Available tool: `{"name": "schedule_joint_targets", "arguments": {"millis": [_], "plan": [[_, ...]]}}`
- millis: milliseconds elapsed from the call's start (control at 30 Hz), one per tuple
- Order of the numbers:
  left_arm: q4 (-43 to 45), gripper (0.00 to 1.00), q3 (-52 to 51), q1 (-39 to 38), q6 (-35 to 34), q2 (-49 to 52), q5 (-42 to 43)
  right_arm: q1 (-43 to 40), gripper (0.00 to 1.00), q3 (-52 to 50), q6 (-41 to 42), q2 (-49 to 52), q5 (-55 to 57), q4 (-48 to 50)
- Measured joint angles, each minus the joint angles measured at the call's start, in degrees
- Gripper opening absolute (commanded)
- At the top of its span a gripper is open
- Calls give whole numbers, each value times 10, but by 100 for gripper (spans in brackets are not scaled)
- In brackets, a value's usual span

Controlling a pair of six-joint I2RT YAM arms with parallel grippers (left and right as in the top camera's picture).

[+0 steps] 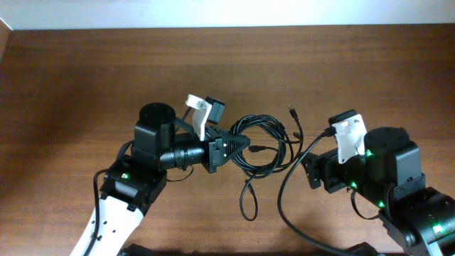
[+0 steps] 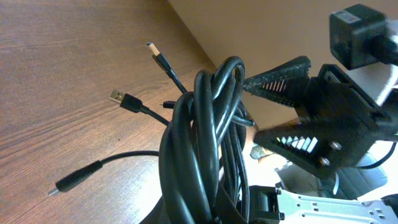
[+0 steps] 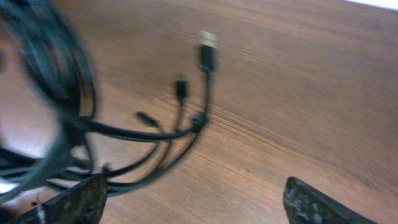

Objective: Untangle cables

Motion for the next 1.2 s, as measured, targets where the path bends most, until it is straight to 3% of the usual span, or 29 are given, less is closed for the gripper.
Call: {"name": "schedule_joint_targets", "arguments": {"millis": [333,400,500,533,600,633,700,733,767,833,900,933,967,1000,1033,1200], "plan": [[46,0,0,-105,40,0,-35,0,93,0,-23,0,-94,23],[50,0,0,-120,40,0,-42,0,73,0,-23,0,-99,23],[76,0,0,-139,40,0,-46,0,13,0,-28,0,-109,22],[84,0,0,-141,40,1,-49,0,4,0,-31,0,-116,23],[91,1,0,-144,40,3,-54,3,4,0,-31,0,-127,23],[93,9,0,-144,40,4,-56,4,4,0,-31,-1,-129,23],[92,38,0,-144,42,6,-64,4,4,0,-31,-1,-130,23],[93,63,0,-145,46,6,-66,3,4,0,-30,-1,-130,21],[89,75,0,-145,44,6,-71,3,4,0,-31,-1,-124,17],[75,90,0,-145,46,6,-78,3,4,0,-26,-1,-95,13],[60,98,0,-145,54,6,-77,3,4,0,-4,-1,-59,10],[60,98,0,-145,59,6,-73,3,4,0,0,-1,-46,7],[58,90,0,-145,63,6,-63,3,4,0,9,-1,-29,3],[53,68,0,-145,66,6,-56,3,4,0,19,-1,-17,3],[49,54,0,-145,71,6,-51,3,4,0,27,-1,-11,3],[27,70,0,-145,79,6,-48,3,4,0,42,-11,49,6]]}}
